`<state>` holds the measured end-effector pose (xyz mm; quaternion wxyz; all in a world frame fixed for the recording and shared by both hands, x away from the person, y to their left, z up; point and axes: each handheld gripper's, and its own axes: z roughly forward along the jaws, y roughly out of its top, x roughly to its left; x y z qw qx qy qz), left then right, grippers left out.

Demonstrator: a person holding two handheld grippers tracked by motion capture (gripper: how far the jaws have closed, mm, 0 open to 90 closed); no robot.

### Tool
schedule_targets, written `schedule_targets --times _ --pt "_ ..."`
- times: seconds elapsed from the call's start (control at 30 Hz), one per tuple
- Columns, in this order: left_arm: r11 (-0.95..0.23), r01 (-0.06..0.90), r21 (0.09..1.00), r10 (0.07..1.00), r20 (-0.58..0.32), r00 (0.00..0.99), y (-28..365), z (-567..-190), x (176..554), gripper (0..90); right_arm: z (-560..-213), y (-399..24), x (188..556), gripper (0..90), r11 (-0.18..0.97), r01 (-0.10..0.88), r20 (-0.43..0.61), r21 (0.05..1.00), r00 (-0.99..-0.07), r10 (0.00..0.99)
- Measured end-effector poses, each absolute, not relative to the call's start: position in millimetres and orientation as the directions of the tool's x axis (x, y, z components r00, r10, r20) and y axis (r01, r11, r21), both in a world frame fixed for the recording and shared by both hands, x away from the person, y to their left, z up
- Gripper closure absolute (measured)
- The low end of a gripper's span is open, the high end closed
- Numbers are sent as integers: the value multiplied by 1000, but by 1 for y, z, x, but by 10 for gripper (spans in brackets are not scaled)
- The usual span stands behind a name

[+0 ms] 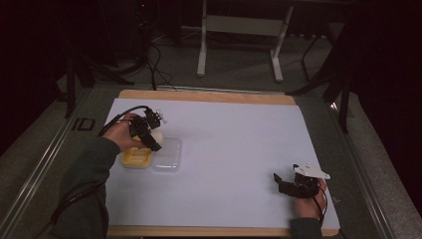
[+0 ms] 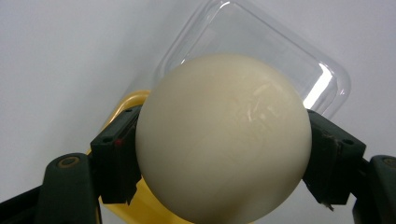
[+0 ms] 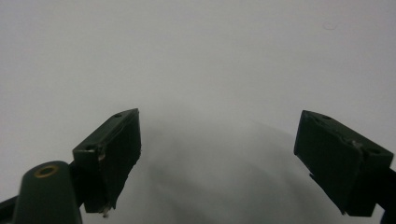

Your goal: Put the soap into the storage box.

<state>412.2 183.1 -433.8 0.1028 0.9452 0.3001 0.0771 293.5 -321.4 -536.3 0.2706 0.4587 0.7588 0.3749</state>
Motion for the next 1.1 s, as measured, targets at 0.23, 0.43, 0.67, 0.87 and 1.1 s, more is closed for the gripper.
schedule_targets --times 0.23,0.43,0.67,0.87,1.1 --pt "-793 565 227 595 86 800 193 -439 411 249 -536 -321 293 147 298 493 -67 817 -432 899" --pt "-782 583 220 610 83 788 203 -442 409 248 -536 -321 293 147 299 493 -68 817 -433 899" --pt "-769 599 222 627 81 775 211 -446 407 249 -536 -321 294 147 299 493 -68 817 -432 899" --pt "-767 606 212 631 81 771 214 -451 407 249 -536 -321 294 147 298 493 -67 817 -432 899" --pt "-757 619 209 643 76 762 215 -457 407 248 -536 -321 293 147 298 493 -67 817 -432 899"
